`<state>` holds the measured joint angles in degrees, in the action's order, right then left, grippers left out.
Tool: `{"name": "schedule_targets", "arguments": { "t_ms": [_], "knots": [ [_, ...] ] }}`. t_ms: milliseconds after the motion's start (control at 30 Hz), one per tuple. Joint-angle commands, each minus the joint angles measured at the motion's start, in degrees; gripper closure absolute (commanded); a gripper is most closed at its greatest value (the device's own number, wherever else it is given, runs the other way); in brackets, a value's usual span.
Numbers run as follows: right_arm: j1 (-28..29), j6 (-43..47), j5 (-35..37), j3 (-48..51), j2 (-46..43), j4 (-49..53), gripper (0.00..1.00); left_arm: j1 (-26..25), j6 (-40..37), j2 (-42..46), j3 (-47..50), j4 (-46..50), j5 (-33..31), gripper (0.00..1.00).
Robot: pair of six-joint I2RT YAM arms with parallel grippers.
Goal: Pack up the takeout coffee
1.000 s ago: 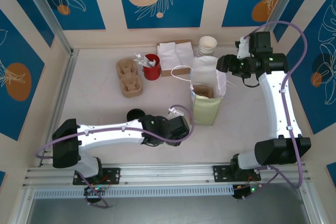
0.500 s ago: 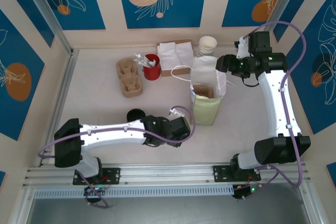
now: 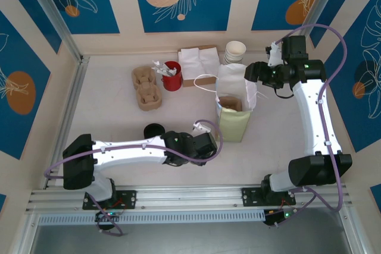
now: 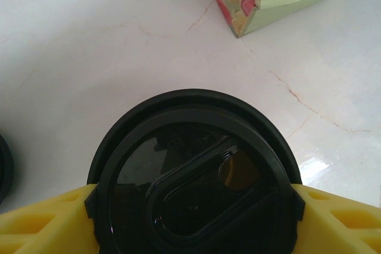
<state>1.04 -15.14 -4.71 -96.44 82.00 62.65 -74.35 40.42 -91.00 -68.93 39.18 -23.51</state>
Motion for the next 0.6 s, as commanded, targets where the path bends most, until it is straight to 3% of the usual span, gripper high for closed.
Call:
{"name": "schedule_targets", "arguments": {
  "t_ms": [0,333,567],
  "knots": [
    [-0.34,-0.05,-1.33,-1.38,0.55,0.54,0.32,-0.82,0.62,-3.13,2.9,1.98,2.95,0.28],
    [-0.51,-0.07,-1.21,-1.36,0.88,0.05,0.32,-0.8,-0.64,0.61,2.78,0.88,-1.6,0.32],
    [-1.29,1.56,-1.34,-3.28,1.65,-1.77,0.32,-0.65,-3.54,5.78,-3.12,6.19,-7.25,0.32]
  ]
}}
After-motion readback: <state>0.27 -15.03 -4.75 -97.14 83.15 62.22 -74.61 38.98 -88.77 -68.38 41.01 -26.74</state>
